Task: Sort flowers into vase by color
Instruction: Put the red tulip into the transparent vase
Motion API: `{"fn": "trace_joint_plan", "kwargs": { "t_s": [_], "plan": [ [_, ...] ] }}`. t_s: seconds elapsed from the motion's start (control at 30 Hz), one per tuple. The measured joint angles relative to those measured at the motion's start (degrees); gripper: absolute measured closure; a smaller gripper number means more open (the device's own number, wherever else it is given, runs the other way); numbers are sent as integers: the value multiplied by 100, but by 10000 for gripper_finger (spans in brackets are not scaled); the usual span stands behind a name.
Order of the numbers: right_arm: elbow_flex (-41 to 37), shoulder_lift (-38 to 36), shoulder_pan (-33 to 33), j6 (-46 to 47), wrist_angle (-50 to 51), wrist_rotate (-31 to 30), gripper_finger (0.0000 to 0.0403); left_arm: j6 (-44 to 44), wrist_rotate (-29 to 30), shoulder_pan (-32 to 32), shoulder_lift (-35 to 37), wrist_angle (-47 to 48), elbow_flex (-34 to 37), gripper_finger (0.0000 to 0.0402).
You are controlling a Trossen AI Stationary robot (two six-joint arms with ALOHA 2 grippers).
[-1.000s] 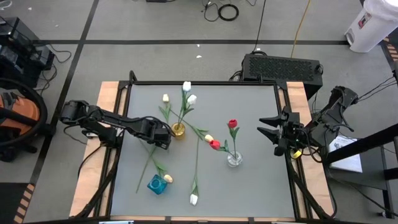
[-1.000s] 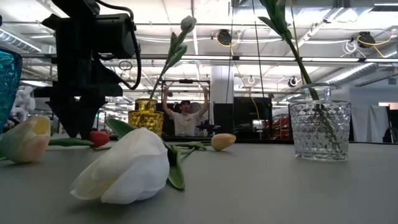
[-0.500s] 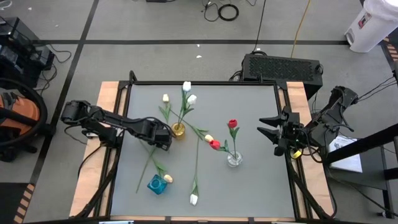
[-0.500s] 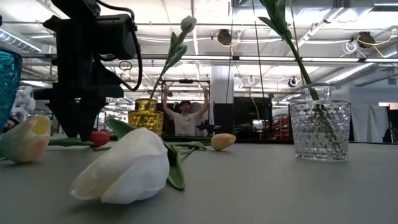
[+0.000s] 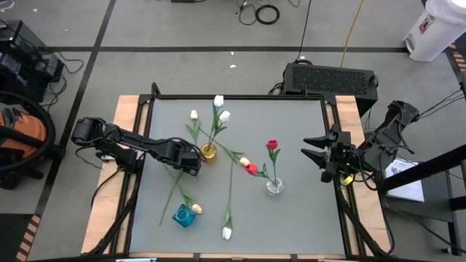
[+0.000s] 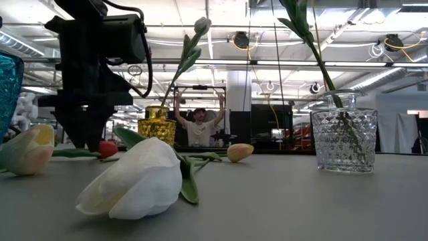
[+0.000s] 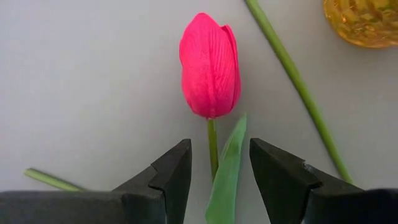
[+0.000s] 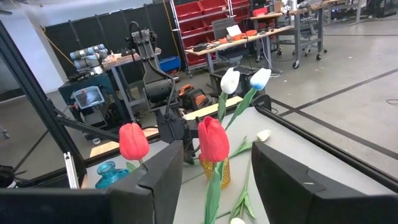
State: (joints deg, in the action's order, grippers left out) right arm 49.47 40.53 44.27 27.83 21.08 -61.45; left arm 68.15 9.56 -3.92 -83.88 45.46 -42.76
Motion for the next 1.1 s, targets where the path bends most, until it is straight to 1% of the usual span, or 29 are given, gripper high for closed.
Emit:
{"fn": "trace_joint_plan", "kwargs": {
  "t_s": [0.07,0.2,0.4,0.53,0.83,1.1],
  "plan": [
    [0,0,0,0,-2,4,220,9,-12,5,-2,-6,0,230],
    [0,0,0,0,-2,4,220,54,-281,9,-2,-88,0,230],
    [0,0,1,0,-1,4,220,56,-326,4,-2,-121,0,230],
    [0,0,1,1,-4,4,220,57,-483,-6,-2,-125,0,230],
    [0,0,1,170,-8,6,220,49,-481,-24,-2,207,12,230],
    [0,0,0,168,-6,6,220,51,-611,-24,-4,120,111,230]
  ]
}}
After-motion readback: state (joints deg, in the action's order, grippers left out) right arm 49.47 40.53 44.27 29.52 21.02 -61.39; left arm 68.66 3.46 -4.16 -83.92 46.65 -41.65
